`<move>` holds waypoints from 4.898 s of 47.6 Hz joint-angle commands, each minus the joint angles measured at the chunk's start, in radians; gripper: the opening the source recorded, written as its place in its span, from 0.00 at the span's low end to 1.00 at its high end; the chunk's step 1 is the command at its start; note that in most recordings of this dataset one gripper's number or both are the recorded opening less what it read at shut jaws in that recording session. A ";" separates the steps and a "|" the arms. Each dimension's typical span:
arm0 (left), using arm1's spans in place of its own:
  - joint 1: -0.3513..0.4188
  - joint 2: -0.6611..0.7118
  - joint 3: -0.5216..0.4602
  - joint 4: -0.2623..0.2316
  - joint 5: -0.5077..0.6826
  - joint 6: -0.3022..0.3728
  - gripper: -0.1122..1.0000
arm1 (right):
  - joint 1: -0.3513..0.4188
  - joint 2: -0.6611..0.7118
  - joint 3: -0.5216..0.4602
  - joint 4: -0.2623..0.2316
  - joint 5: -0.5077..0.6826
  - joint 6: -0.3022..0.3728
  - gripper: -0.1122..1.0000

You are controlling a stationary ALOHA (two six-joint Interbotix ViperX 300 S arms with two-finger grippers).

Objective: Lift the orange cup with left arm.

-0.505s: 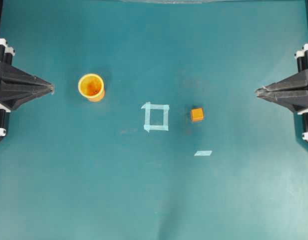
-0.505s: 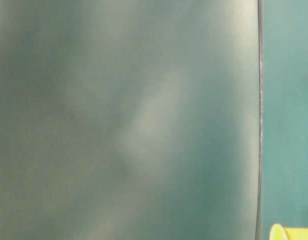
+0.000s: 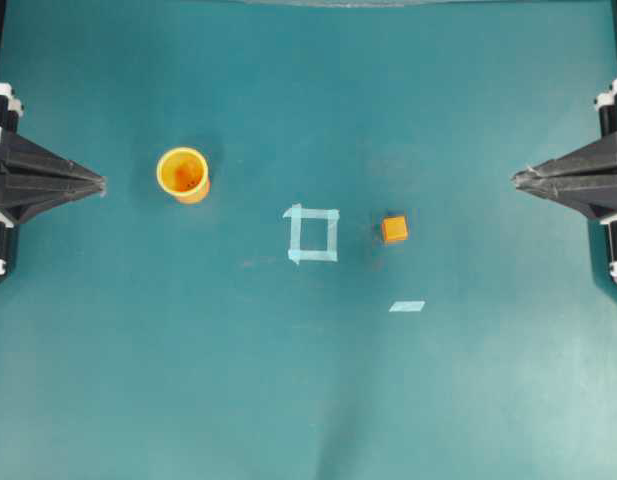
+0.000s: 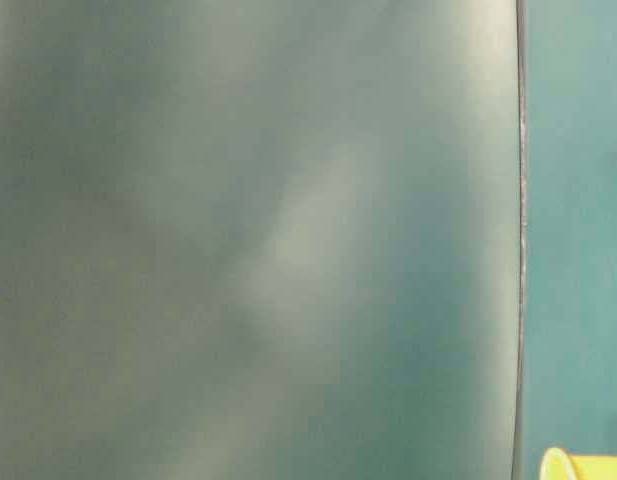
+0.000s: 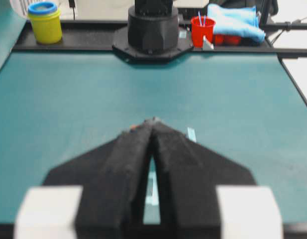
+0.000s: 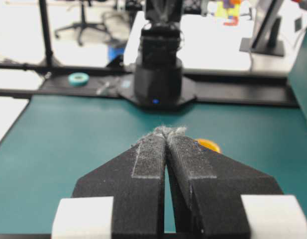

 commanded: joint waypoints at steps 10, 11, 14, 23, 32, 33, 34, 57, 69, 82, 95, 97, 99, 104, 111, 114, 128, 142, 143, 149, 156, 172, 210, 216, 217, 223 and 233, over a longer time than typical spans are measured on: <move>-0.002 -0.006 -0.029 0.003 0.097 0.005 0.23 | 0.000 0.000 -0.029 -0.002 -0.005 -0.002 0.10; -0.002 -0.006 -0.029 0.005 0.101 0.005 0.25 | 0.000 0.002 -0.031 -0.002 -0.003 -0.002 0.10; 0.000 -0.006 -0.028 0.005 0.114 0.005 0.34 | 0.000 0.002 -0.031 -0.002 -0.003 -0.002 0.10; 0.003 -0.006 -0.026 0.009 0.130 0.006 0.66 | 0.000 0.002 -0.029 -0.003 -0.003 -0.003 0.10; 0.074 0.002 -0.017 0.015 0.129 0.006 0.82 | 0.000 0.002 -0.029 -0.005 0.000 -0.002 0.10; 0.084 0.003 -0.014 0.015 0.126 0.006 0.83 | 0.000 0.002 -0.028 -0.005 0.003 -0.002 0.10; 0.095 0.005 -0.012 0.015 0.126 0.006 0.84 | 0.000 0.002 -0.029 -0.005 0.005 -0.002 0.10; 0.347 0.140 0.052 0.014 0.126 -0.011 0.86 | 0.000 0.002 -0.029 -0.008 0.021 -0.003 0.10; 0.344 0.311 0.063 0.008 0.069 -0.067 0.86 | 0.000 0.008 -0.028 -0.014 0.021 -0.003 0.10; 0.247 0.499 0.081 0.005 -0.044 -0.100 0.86 | 0.000 0.015 -0.025 -0.014 0.021 -0.003 0.10; 0.222 0.627 0.086 0.005 -0.109 -0.137 0.87 | 0.002 0.017 -0.025 -0.014 0.020 -0.003 0.10; 0.222 0.640 0.084 0.005 -0.114 -0.137 0.86 | 0.000 0.018 -0.023 -0.014 0.021 -0.003 0.10; 0.222 0.650 0.084 0.005 -0.120 -0.137 0.86 | 0.000 0.018 -0.023 -0.014 0.021 -0.003 0.10; 0.225 0.678 0.080 0.005 -0.138 -0.137 0.86 | 0.000 0.018 -0.023 -0.014 0.021 -0.003 0.10; 0.241 0.715 0.071 0.006 -0.161 -0.137 0.86 | 0.002 0.020 -0.023 -0.014 0.021 -0.002 0.10; 0.241 0.726 0.063 0.005 -0.166 -0.135 0.86 | 0.000 0.018 -0.023 -0.014 0.021 -0.003 0.10; 0.245 0.811 0.017 0.006 -0.187 -0.126 0.86 | 0.002 0.020 -0.023 -0.014 0.021 -0.002 0.10; 0.245 0.905 -0.034 0.006 -0.238 -0.123 0.86 | 0.005 0.025 -0.021 -0.014 0.021 -0.002 0.10; 0.245 0.911 -0.037 0.006 -0.239 -0.123 0.86 | 0.005 0.026 -0.021 -0.014 0.021 -0.002 0.10; 0.250 0.934 -0.055 0.006 -0.242 -0.120 0.86 | 0.006 0.025 -0.021 -0.014 0.021 -0.002 0.10; 0.284 0.945 -0.058 0.006 -0.238 -0.118 0.85 | 0.009 0.026 -0.021 -0.014 0.021 0.000 0.10; 0.290 0.894 -0.058 0.006 -0.192 -0.123 0.70 | 0.009 0.025 -0.023 -0.014 0.021 -0.002 0.10; 0.290 0.520 -0.212 0.014 0.232 -0.100 0.70 | 0.009 0.021 -0.029 -0.014 0.035 -0.002 0.10; 0.290 0.494 -0.245 0.014 0.299 -0.095 0.70 | 0.009 0.023 -0.032 -0.014 0.035 -0.002 0.10; 0.290 0.491 -0.250 0.014 0.307 -0.094 0.70 | 0.009 0.023 -0.032 -0.014 0.035 -0.002 0.10; 0.290 0.482 -0.273 0.015 0.351 -0.069 0.70 | 0.009 0.021 -0.034 -0.014 0.035 -0.002 0.10; 0.290 0.471 -0.302 0.015 0.393 -0.051 0.70 | 0.009 0.021 -0.037 -0.014 0.035 -0.002 0.10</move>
